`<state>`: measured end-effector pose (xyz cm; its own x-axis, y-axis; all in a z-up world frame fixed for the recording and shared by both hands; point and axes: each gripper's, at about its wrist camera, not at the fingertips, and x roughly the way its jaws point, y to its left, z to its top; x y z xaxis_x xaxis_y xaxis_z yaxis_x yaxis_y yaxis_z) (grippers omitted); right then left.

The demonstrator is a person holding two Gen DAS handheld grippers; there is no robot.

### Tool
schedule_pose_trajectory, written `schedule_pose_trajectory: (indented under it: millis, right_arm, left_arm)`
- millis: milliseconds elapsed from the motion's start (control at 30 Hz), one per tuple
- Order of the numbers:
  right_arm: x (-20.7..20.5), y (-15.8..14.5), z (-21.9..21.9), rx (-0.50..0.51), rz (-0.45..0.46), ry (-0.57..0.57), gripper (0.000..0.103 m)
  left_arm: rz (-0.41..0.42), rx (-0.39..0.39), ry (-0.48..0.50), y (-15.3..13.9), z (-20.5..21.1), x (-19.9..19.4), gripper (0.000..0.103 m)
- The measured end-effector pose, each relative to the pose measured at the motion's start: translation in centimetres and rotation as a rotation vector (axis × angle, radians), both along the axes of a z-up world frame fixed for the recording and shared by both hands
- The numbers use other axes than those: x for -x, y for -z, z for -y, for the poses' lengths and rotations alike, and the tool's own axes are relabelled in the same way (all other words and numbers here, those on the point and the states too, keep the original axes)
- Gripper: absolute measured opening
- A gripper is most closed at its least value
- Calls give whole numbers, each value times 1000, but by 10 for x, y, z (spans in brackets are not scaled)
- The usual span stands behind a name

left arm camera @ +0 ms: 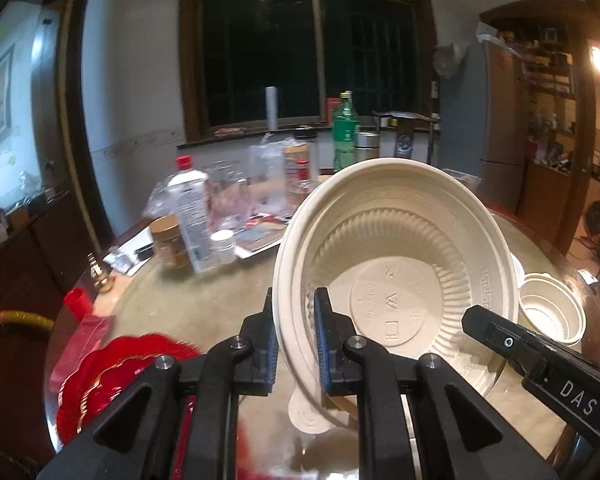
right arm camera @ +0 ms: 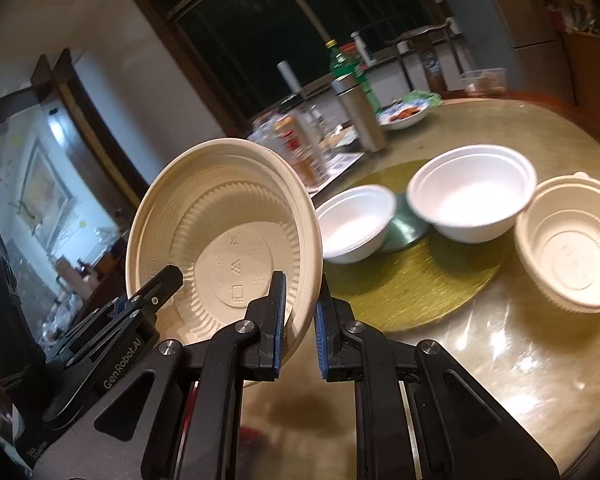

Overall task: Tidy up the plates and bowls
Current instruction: 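Lift the beige bowl with the right tool and carry it over the red plates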

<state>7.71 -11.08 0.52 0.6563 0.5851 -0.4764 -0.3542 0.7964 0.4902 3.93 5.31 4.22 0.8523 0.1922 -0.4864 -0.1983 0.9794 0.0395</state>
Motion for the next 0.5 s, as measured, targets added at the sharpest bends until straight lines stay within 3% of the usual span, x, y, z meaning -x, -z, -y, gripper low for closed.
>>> schedule_pose_trajectory:
  millis: [500]
  right_arm:
    - [19, 0, -89, 55, -16, -228, 13]
  left_arm:
    - [5, 87, -160, 6, -77, 59, 16]
